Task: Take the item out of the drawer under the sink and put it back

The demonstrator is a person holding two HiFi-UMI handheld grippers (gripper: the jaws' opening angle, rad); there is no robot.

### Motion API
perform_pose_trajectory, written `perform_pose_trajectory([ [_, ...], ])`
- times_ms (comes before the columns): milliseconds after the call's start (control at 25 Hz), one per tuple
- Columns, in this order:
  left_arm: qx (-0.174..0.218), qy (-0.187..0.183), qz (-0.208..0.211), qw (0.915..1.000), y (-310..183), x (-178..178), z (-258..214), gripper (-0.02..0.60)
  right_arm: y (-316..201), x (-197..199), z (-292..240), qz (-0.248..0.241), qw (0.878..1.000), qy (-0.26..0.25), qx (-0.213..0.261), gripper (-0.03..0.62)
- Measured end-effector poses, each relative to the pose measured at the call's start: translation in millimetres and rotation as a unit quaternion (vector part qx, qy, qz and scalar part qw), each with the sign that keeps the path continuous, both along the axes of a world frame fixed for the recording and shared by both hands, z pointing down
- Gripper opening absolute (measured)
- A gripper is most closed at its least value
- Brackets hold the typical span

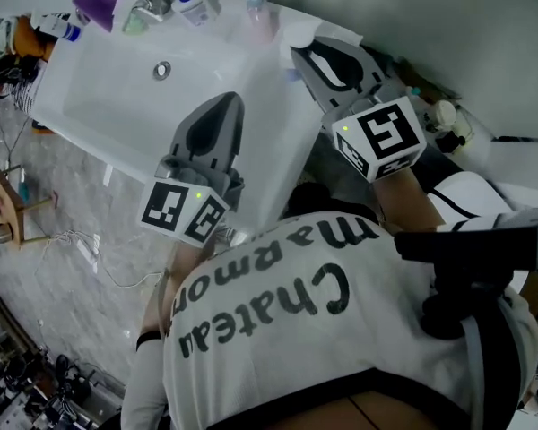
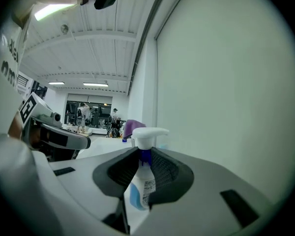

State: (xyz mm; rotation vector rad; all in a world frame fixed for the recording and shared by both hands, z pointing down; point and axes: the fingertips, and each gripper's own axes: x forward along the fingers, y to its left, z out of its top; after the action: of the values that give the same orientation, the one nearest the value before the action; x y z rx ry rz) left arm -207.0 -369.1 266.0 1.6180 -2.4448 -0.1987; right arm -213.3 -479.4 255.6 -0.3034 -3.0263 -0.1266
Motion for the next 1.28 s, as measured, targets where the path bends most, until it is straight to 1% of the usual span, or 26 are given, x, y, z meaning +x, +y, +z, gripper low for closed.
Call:
perform_pose_trajectory([
  [160, -0.010, 0.011, -0.001, 0.9999, -10.9, -14.4, 9.0, 0.005, -7.6, -18.2, 9.4, -0.011, 1.000, 0.005, -0.003, 0.083],
  [400, -0.018, 0.044, 0.001, 0.9989, -40.5, -40.8, 28.3, 0.005, -17.5, -41.4, 28.5, -0.028, 0.999, 0.019, -0.015, 0.083],
  [560, -0.007, 0.066, -0.007, 0.9978, -56.7, -54.2, 36.1, 0.005, -27.2, -51.0, 40.1, -0.033, 0.999, 0.028, -0.023, 0.083],
  [680, -0.002, 0.084, -0.018, 0.9963, -67.4, -56.8, 44.6, 0.005, -32.1, -54.1, 45.8, -0.041, 0.998, 0.032, -0.025, 0.083],
  [720, -0.003, 0.086, -0.024, 0.9960, -69.0, -56.7, 46.5, 0.005, -32.6, -54.4, 48.6, -0.043, 0.998, 0.034, -0.025, 0.083],
  [800, -0.010, 0.076, -0.039, 0.9963, -69.5, -59.3, 47.8, 0.005, -32.8, -58.3, 54.5, -0.049, 0.998, 0.037, -0.023, 0.083],
  [920, -0.037, 0.051, -0.051, 0.9968, -71.9, -61.6, 53.0, 0.005, -36.4, -63.7, 61.7, -0.053, 0.998, 0.039, -0.020, 0.083],
  [1000, -0.053, 0.043, -0.053, 0.9963, -73.0, -58.0, 58.4, 0.005, -39.1, -62.9, 65.9, -0.052, 0.997, 0.042, -0.023, 0.083],
  [1080, -0.059, 0.046, -0.057, 0.9955, -73.4, -55.1, 64.4, 0.005, -41.5, -62.2, 70.0, -0.054, 0.997, 0.045, -0.022, 0.083],
  [1200, -0.053, 0.066, -0.065, 0.9943, -75.8, -53.4, 72.3, 0.005, -45.2, -61.1, 75.7, -0.059, 0.997, 0.050, -0.021, 0.083],
  [1280, -0.050, 0.071, -0.070, 0.9937, -77.5, -51.4, 74.2, 0.005, -45.6, -58.9, 76.6, -0.064, 0.996, 0.050, -0.021, 0.083],
])
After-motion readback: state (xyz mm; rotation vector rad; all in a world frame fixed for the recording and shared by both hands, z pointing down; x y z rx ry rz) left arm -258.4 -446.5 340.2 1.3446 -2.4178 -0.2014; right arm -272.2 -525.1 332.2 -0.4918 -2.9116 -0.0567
